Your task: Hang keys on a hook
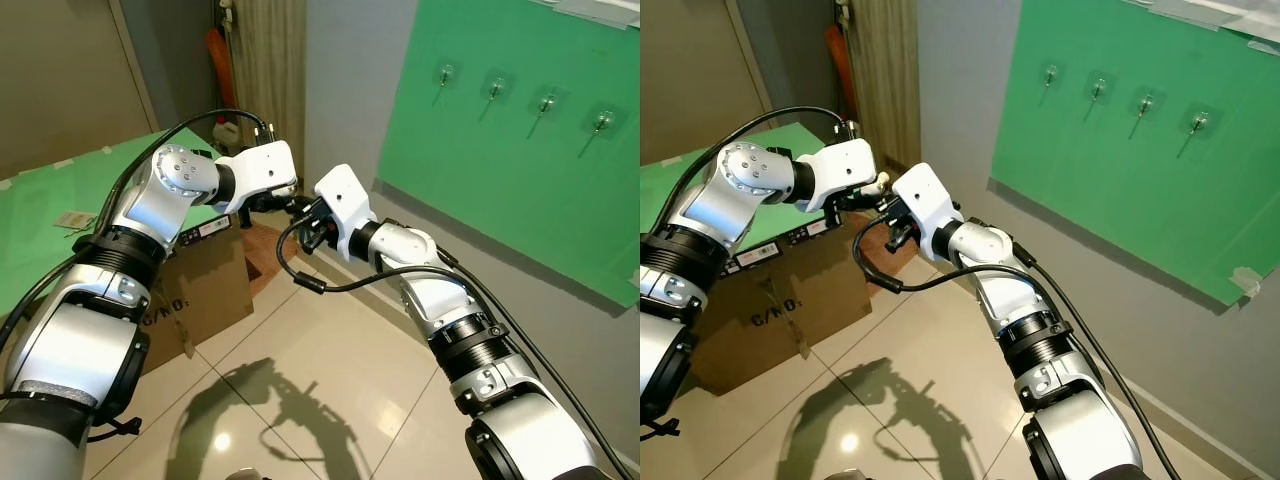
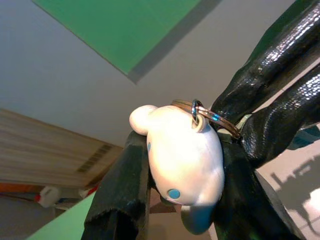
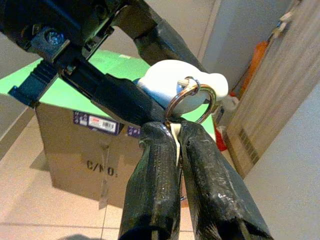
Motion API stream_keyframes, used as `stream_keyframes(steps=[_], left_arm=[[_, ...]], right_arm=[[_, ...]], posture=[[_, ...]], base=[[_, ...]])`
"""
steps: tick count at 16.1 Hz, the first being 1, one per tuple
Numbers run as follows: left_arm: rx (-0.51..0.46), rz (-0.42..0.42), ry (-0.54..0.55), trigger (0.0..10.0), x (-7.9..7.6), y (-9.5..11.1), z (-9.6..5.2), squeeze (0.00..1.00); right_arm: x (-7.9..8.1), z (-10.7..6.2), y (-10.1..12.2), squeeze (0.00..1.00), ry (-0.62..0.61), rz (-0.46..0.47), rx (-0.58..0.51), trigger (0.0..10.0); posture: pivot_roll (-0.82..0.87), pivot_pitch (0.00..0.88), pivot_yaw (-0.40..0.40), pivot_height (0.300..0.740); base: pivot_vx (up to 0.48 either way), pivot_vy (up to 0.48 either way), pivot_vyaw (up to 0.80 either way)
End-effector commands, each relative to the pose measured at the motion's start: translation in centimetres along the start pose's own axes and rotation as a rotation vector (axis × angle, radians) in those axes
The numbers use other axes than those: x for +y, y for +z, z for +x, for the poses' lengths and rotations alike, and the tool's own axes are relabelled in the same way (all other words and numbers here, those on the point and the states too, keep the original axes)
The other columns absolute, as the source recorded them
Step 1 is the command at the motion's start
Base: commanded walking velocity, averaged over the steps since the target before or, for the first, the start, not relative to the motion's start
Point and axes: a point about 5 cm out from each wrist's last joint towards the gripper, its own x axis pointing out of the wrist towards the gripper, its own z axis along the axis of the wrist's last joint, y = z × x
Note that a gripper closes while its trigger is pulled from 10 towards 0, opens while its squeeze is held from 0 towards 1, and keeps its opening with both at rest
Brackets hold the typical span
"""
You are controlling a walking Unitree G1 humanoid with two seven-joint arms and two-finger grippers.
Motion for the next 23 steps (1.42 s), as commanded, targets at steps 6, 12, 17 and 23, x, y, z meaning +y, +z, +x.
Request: stream_keyframes(steps=[6,12,17,23], left_arm=[[-0.041,0.001,0.021,0.0,0.8,1.2,-0.1,0.00],[-0.028,-0.008,0.015,0.0,0.5,0.8,0.0,0.00],[0.005,-0.009,0.030,0.0,0.3,0.1,0.0,0.00],[-0.004,-0.052,0.110,10.0,0.8,0.0,0.0,1.00]], right_arm=[[-1.4,-0.3,1.6,0.00,-0.081,0.004,-0.054,0.0],[-1.5,-0.7,1.1,0.00,-0.094,0.017,-0.044,0.0],[-1.4,-0.8,1.1,0.00,-0.089,0.035,-0.053,0.0],[-1.1,-0.8,0.8,0.00,-0.090,0.039,-0.041,0.0]], posture=[[0.03,0.017,0.000,0.740],[0.03,0.027,0.006,0.740],[0.03,0.032,0.005,0.740],[0.03,0.031,0.002,0.740]], base=[[0.000,0.000,0.00],[0.000,0.000,0.00],[0.000,0.000,0.00],[0.000,0.000,0.00]])
